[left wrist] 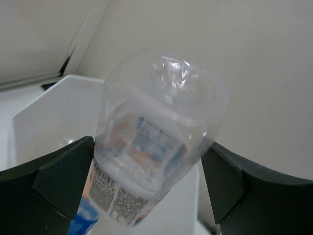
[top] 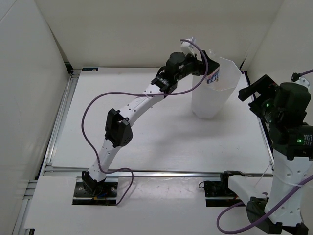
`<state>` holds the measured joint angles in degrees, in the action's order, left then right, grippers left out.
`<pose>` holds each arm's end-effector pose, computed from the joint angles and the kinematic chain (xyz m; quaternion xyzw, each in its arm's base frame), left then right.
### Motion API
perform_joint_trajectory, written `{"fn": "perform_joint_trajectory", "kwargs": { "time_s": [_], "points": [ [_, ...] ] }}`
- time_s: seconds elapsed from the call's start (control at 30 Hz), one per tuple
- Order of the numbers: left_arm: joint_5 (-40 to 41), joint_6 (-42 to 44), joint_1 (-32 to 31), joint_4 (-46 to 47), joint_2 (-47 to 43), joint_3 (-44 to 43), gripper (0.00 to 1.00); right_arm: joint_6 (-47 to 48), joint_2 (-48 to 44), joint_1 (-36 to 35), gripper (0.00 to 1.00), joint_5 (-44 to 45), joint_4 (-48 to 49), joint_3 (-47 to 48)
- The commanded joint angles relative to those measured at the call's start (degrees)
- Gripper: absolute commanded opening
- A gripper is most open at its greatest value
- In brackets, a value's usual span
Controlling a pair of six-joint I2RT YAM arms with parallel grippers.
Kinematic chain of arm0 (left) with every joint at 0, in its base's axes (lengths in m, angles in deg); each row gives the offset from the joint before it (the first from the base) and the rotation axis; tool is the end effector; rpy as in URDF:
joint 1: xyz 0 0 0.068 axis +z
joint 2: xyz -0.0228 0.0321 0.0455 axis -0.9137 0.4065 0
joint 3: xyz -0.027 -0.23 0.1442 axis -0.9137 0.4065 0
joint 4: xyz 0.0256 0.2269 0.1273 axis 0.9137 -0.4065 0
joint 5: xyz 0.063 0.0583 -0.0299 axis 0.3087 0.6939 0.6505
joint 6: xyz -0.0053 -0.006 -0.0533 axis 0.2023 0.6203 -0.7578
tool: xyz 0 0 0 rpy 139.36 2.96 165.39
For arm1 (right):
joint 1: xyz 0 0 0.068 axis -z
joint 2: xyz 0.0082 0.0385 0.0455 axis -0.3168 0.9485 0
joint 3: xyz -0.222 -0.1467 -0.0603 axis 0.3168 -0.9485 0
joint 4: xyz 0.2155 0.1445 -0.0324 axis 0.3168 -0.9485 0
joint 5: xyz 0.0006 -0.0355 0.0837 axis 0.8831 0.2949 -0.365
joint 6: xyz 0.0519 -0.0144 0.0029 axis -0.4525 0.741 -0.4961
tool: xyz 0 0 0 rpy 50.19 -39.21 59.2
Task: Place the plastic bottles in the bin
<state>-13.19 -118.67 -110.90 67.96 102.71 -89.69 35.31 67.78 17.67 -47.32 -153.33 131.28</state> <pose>0.3919 -0.3984 0.3829 0.1020 0.6650 -0.5280 0.5182 0.1093 -0.0049 0.4986 0.2995 0.7671 0.1073 0.5571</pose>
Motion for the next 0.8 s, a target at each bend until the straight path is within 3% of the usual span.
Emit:
{"fn": "perform_joint_trajectory", "kwargs": {
  "time_s": [0.0, 0.2, 0.33, 0.4, 0.5, 0.53, 0.63, 0.67, 0.77],
  "points": [
    [-2.1, 9.4, 1.2, -5.1, -12.2, 4.4, 1.00, -0.1, 2.1, 0.2, 1.00, 2.4, 0.1, 3.8],
    [-3.0, 18.1, 4.1, -10.3, -24.4, 19.6, 1.00, 0.5, 7.1, 0.2, 1.00, 0.2, 0.0, 8.0],
    [-9.8, 22.0, 4.8, -16.6, -24.9, 15.3, 1.00, 0.5, 7.7, 0.2, 1.00, -0.4, 2.8, 8.0],
    [-6.3, 25.7, 4.8, -18.8, -28.1, 16.6, 1.00, 1.0, 8.3, 0.2, 1.00, -0.4, 3.6, 8.0],
    [6.4, 28.0, 4.8, -19.4, -39.8, 30.1, 1.00, 3.6, 9.1, 0.2, 1.00, -1.2, 4.4, 8.0],
    [7.8, 28.0, 5.8, -19.4, -43.1, 38.5, 1.00, 3.6, 9.9, 0.2, 1.00, -1.2, 4.4, 8.0],
    [12.4, 26.6, 9.7, -19.4, -56.7, 51.7, 1.00, 6.3, 10.5, 0.2, 1.00, -1.8, 3.7, 7.1],
    [14.1, 26.6, 10.4, -19.4, -63.3, 59.8, 1.00, 7.9, 10.5, 0.2, 1.00, -3.9, 3.7, 6.4],
    [26.2, 24.5, 12.4, -19.9, -72.4, 74.1, 1.00, 10.2, 11.0, 0.2, 1.00, -9.7, 4.3, 3.5]
  ]
}}
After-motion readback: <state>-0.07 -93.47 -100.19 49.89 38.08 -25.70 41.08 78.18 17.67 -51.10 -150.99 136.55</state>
